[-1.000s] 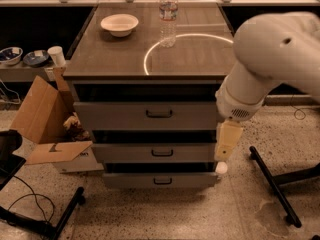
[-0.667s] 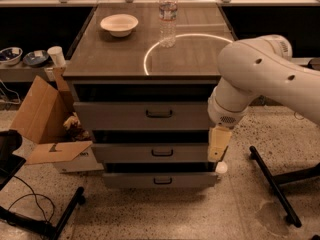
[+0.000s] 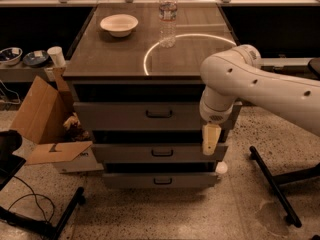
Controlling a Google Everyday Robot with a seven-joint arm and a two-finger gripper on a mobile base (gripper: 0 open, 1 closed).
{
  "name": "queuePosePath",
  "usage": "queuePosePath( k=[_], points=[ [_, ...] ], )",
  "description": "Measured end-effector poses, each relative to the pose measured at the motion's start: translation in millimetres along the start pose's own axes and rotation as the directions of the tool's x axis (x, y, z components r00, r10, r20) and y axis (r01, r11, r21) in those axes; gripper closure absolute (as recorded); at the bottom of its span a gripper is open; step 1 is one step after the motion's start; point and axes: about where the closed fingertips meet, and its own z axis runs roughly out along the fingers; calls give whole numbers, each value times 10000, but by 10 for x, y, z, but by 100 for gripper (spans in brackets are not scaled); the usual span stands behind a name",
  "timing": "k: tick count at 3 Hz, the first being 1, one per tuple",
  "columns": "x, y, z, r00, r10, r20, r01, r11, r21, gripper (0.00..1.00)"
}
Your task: Open top drawer
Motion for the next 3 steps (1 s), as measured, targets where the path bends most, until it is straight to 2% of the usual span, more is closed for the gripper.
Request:
queuePosePath(
  k=[2, 3],
  points=[
    [-106, -465, 227, 9947, -647, -795, 658, 9978, 110, 0],
    [-166, -340, 389, 9962, -639, -583, 620, 9975, -339, 15]
  ],
)
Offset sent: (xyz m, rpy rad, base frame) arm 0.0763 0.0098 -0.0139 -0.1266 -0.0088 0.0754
